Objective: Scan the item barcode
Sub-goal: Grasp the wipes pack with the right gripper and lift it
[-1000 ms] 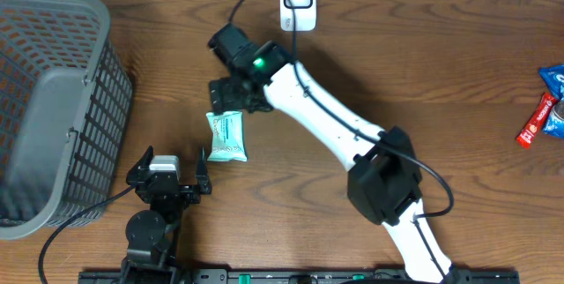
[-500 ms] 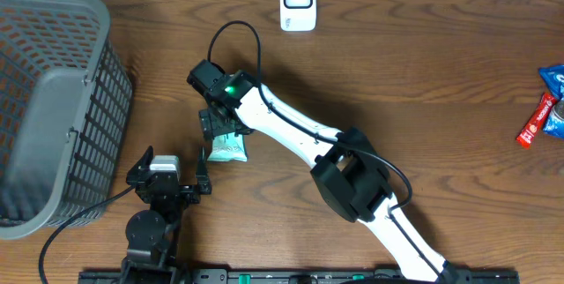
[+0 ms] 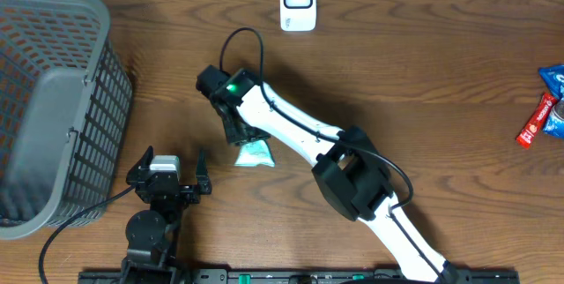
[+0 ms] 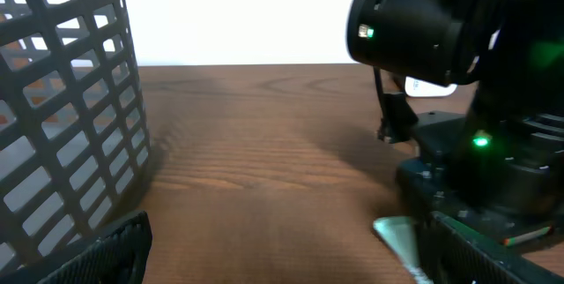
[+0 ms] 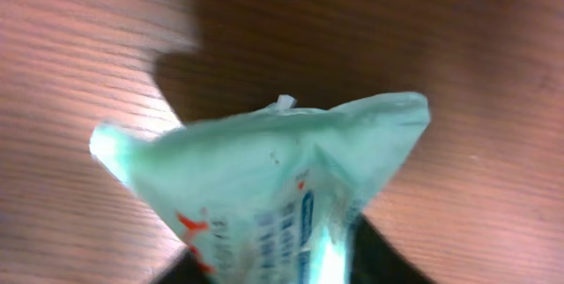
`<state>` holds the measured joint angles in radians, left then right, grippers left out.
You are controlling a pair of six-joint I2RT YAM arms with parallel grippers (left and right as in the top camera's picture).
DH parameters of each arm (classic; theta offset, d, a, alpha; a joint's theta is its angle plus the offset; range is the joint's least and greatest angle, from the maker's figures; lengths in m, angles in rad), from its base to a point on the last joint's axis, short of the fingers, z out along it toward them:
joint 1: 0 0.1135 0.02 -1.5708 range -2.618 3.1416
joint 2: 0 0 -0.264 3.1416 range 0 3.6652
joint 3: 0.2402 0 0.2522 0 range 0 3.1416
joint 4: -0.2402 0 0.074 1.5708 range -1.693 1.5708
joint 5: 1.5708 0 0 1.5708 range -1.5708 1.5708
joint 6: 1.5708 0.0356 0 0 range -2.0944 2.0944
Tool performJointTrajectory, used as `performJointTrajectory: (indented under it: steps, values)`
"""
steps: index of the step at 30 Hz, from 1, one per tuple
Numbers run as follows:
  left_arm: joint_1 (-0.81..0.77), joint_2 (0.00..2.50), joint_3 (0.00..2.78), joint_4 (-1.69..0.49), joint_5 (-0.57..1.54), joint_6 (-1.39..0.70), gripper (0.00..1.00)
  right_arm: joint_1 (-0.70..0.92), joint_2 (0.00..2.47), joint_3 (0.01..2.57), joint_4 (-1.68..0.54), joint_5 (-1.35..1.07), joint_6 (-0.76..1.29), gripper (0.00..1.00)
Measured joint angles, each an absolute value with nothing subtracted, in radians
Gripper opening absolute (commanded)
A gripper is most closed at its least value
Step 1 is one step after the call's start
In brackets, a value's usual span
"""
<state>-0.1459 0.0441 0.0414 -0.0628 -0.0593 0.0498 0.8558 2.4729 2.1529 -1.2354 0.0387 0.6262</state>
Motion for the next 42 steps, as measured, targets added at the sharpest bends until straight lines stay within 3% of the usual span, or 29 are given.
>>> performJointTrajectory:
  steps: [5,13,24,28,34,42]
  values:
    - [-0.146,0.044,0.041,-0.063,-0.059,0.05,0.98,0.825,2.471,2.174,-1.363,0.039,0.624,0.02]
    - [-0.146,0.044,0.041,-0.063,-0.059,0.05,0.98,0.727,2.475,2.165,-1.537,-0.015,0.569,0.01]
    - [-0.146,0.044,0.041,-0.063,-0.059,0.05,0.98,0.503,2.478,2.156,-1.699,-0.913,-0.305,0.01]
    - [-0.146,0.044,0.041,-0.063,-0.059,0.05,0.98,0.432,2.478,2.154,-1.699,-1.142,-0.443,0.01]
    - [-0.146,0.044,0.041,-0.063,-0.059,0.05,0.98,0.408,2.478,2.153,-1.701,-1.414,-0.266,0.01]
    - [-0.146,0.044,0.041,-0.063,-0.059,0.05,0.98,0.429,2.478,2.153,-1.702,-1.497,0.021,0.01]
